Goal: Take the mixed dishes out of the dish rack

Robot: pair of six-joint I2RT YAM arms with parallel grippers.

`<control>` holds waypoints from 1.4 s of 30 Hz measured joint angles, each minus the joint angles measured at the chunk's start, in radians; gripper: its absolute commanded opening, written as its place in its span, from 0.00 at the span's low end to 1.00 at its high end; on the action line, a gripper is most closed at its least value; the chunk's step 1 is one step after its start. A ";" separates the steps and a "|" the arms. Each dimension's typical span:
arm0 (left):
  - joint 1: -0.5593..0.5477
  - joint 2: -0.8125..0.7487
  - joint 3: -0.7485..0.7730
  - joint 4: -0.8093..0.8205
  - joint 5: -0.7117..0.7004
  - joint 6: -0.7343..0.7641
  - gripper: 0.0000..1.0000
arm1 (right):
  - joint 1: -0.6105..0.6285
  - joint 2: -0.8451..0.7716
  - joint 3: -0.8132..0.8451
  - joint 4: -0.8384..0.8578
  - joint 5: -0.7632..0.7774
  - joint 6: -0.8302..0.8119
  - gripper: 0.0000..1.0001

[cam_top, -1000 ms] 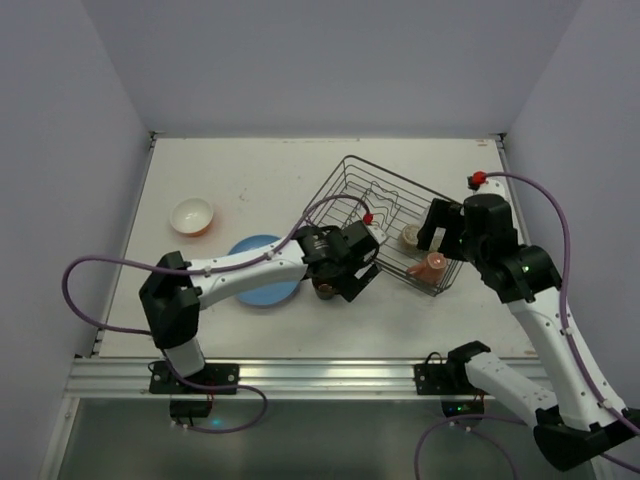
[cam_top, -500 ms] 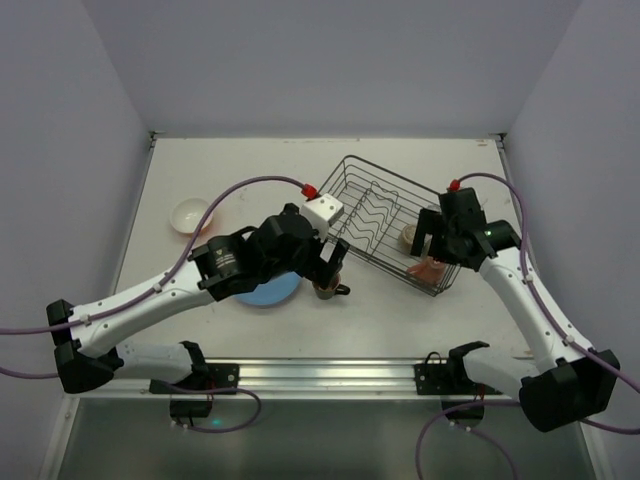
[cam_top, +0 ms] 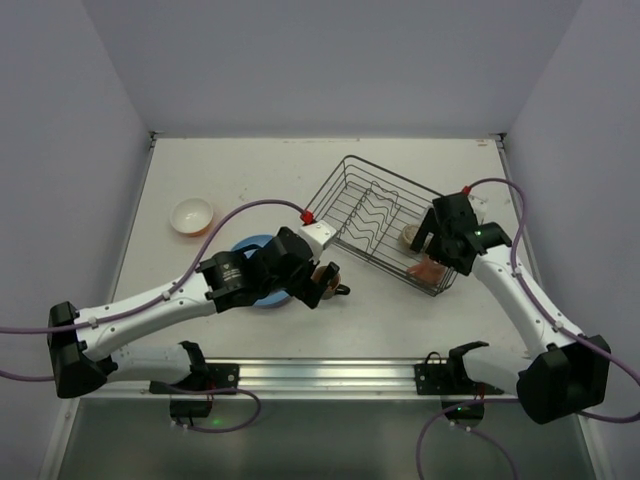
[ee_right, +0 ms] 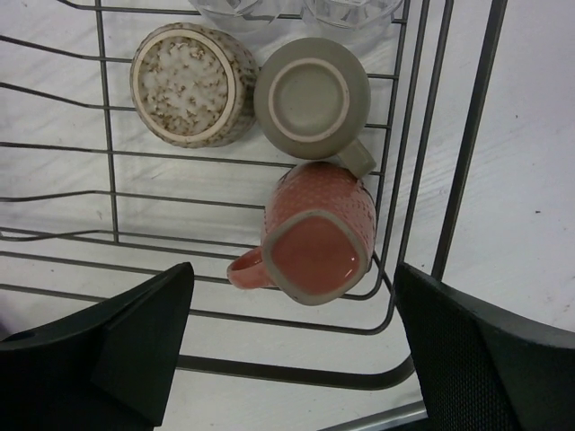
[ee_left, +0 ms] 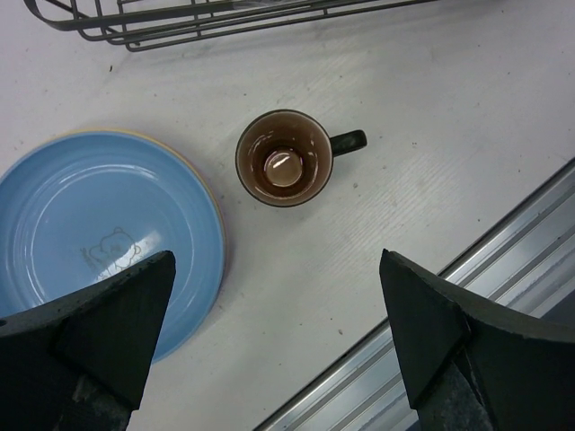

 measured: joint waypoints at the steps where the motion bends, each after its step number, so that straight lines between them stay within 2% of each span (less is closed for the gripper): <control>1: 0.000 -0.005 -0.006 0.002 0.000 0.000 1.00 | 0.000 0.009 0.000 0.007 0.000 0.009 0.94; 10: 0.000 -0.020 -0.035 0.024 0.017 0.001 1.00 | 0.000 0.069 -0.029 0.037 0.031 0.082 0.92; 22: 0.000 -0.020 -0.060 0.037 0.027 0.003 1.00 | 0.000 0.129 -0.078 0.078 0.058 0.117 0.73; 26: 0.000 -0.020 -0.060 0.045 0.027 0.003 1.00 | 0.000 0.127 -0.078 0.084 0.074 0.122 0.55; 28: 0.000 -0.020 -0.060 0.046 0.027 0.003 1.00 | 0.000 0.123 -0.079 0.085 0.074 0.122 0.51; 32: 0.000 -0.020 -0.060 0.046 0.026 0.003 1.00 | 0.000 0.109 -0.085 0.086 0.074 0.121 0.33; 42: 0.000 -0.020 -0.060 0.046 0.026 0.003 1.00 | 0.000 0.079 -0.089 0.086 0.067 0.103 0.12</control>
